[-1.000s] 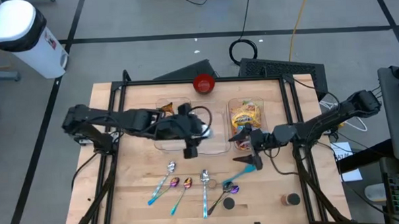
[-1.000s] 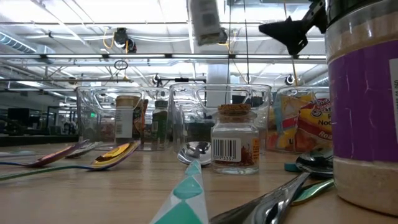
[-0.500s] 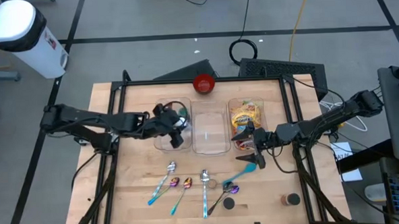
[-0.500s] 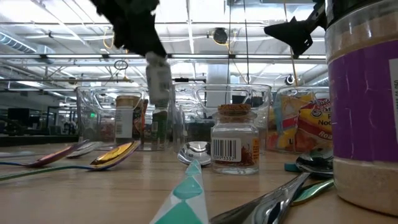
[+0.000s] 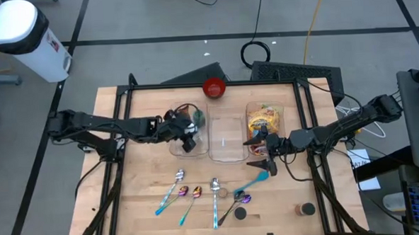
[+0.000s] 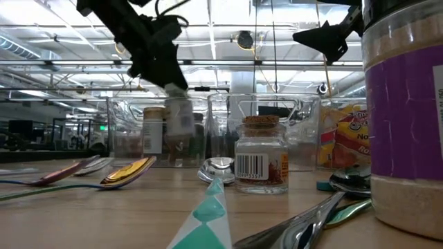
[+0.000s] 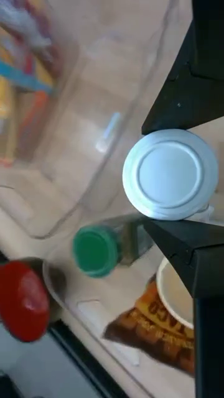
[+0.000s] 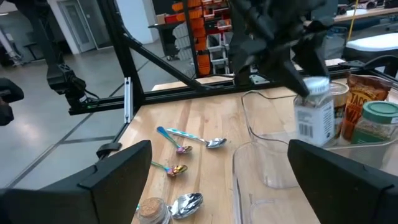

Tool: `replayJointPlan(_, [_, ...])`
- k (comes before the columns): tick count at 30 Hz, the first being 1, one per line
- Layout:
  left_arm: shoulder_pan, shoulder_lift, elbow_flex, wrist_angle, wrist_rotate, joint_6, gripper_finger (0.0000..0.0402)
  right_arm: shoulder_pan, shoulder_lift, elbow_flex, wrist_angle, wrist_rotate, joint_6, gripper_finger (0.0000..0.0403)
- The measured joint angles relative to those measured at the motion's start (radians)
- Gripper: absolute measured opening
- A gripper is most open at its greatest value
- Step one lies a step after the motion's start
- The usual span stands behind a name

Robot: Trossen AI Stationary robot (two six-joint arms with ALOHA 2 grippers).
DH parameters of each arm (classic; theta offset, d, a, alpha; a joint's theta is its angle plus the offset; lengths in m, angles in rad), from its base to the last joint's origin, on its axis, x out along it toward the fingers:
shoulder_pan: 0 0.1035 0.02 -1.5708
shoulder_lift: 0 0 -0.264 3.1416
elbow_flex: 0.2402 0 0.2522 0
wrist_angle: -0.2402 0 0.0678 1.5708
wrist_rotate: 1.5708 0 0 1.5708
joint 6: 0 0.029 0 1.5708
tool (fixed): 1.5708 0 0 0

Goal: Pick & Place Food Item
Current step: Put the white seasoning bottle into the left transparent bin

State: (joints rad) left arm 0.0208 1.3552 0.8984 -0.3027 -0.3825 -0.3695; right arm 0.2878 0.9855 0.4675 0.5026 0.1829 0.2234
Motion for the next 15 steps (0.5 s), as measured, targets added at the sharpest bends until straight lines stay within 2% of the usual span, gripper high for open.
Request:
replayJointPlan(10, [0.018,0.011,0.005,0.027,-0.013,-0.020,0.0208,0.000,0.000,0.000,-0.007,0.000,0.000,0.0370])
replayJointPlan(15, [0.038,0.090,0.004,0.063,-0.008,-0.029,0.0208,0.000,0.000,0.000,-0.002,0.000,0.000,0.0370])
